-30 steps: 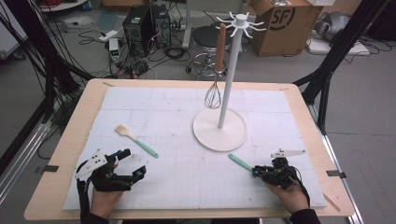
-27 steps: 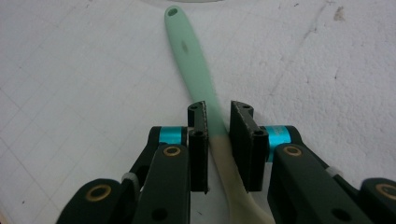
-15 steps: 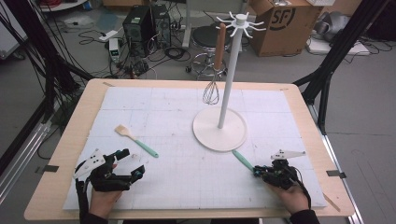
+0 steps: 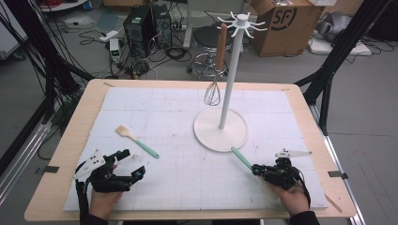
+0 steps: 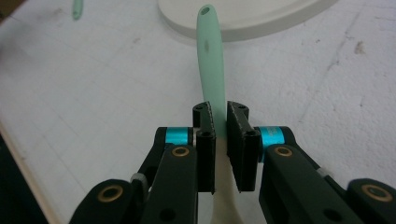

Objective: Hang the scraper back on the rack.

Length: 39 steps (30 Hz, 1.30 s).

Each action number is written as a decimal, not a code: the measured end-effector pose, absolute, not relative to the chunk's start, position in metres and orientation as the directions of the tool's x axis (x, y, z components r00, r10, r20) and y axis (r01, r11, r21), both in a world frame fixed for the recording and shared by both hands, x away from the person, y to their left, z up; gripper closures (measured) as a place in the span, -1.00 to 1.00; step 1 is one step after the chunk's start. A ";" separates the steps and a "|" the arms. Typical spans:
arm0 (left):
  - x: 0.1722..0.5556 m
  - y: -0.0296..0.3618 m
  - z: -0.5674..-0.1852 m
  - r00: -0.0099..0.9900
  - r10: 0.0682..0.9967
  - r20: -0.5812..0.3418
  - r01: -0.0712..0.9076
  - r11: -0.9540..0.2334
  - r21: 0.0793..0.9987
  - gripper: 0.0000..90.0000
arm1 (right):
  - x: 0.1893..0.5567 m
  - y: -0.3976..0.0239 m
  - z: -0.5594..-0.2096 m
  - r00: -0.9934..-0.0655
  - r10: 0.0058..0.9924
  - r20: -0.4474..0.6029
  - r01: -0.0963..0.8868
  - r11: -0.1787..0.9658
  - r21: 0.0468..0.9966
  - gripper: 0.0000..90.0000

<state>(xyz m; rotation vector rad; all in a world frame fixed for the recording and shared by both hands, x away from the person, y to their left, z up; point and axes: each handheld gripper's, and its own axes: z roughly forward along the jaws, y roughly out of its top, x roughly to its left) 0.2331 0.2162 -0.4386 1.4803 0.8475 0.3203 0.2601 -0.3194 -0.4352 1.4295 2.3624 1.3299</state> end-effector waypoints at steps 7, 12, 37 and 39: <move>0.233 0.216 -0.439 0.682 0.666 -0.302 0.306 0.114 0.945 -0.96 | 0.261 -0.323 -0.426 -0.549 0.744 0.381 0.674 0.124 0.729 0.84; 0.233 0.216 -0.439 0.683 0.666 -0.300 0.303 0.116 0.946 -0.96 | 0.264 -0.320 -0.416 -0.573 0.722 0.388 0.631 0.087 0.771 0.83; 0.232 0.218 -0.438 0.680 0.667 -0.304 0.302 0.123 0.945 -0.96 | 0.275 -0.293 -0.354 -0.650 0.665 0.367 0.373 -0.142 0.917 0.83; 0.232 0.218 -0.438 0.682 0.665 -0.304 0.301 0.123 0.946 -0.96 | 0.277 -0.290 -0.348 -0.656 0.660 0.368 0.358 -0.157 0.920 0.83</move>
